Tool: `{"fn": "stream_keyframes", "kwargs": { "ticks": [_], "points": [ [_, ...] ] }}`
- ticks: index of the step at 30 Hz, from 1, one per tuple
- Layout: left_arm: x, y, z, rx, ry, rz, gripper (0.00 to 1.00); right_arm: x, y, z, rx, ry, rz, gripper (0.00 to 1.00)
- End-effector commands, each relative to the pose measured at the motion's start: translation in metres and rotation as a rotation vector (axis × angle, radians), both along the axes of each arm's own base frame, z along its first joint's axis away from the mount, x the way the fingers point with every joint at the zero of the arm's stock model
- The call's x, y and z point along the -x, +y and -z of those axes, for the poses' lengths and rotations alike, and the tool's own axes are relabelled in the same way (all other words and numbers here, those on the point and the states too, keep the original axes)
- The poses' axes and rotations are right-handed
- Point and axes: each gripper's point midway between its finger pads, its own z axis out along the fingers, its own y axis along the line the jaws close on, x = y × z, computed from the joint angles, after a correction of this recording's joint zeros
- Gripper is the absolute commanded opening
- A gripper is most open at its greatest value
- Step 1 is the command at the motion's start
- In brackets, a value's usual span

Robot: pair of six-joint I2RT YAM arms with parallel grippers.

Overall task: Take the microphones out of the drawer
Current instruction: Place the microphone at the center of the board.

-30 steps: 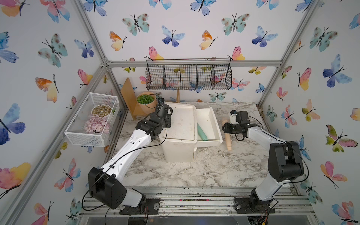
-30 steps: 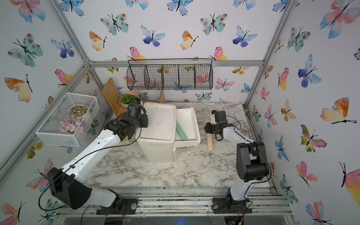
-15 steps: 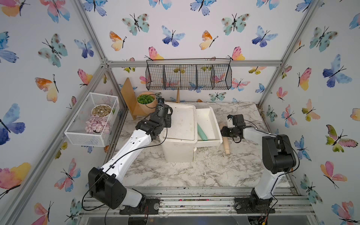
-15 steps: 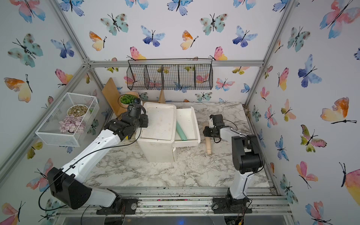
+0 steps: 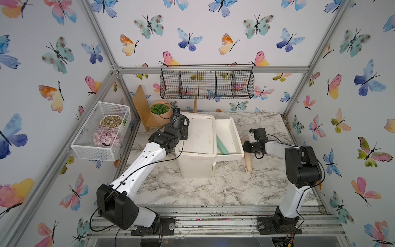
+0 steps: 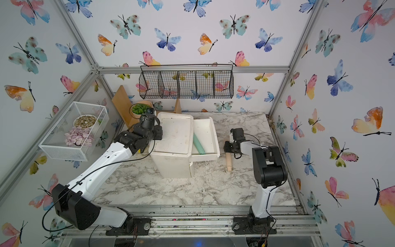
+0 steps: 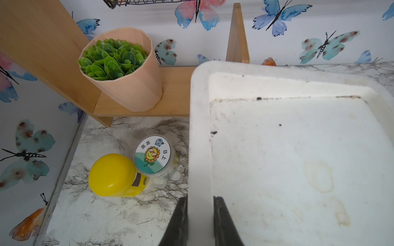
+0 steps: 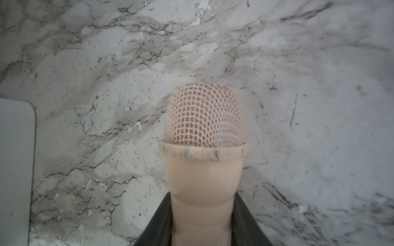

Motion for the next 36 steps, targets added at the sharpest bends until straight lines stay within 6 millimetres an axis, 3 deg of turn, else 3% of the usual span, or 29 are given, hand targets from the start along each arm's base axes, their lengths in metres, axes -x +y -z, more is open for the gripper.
{"fn": "stream_keyframes", "kwargs": {
  "ticks": [1, 5, 11, 18, 27, 36],
  "points": [
    [0.005, 0.02, 0.009, -0.093, 0.009, -0.03, 0.0, 0.003, -0.007, 0.009, 0.022, 0.017, 0.031, 0.39],
    [0.006, 0.019, 0.011, -0.089, 0.014, -0.027, 0.0, 0.004, -0.008, 0.012, 0.024, 0.022, 0.04, 0.47],
    [0.007, 0.021, 0.011, -0.093, 0.012, -0.031, 0.0, 0.005, -0.007, 0.014, 0.012, 0.033, 0.049, 0.52],
    [0.008, 0.021, 0.014, -0.092, 0.017, -0.032, 0.02, -0.001, -0.003, -0.007, -0.008, 0.003, 0.031, 0.56],
    [0.007, 0.02, 0.013, -0.087, 0.014, -0.032, 0.02, -0.015, 0.003, -0.07, -0.025, -0.092, 0.0, 0.58],
    [0.008, 0.021, 0.013, -0.085, 0.015, -0.035, 0.0, -0.016, 0.013, -0.166, -0.077, -0.281, -0.07, 0.59]
  ]
}}
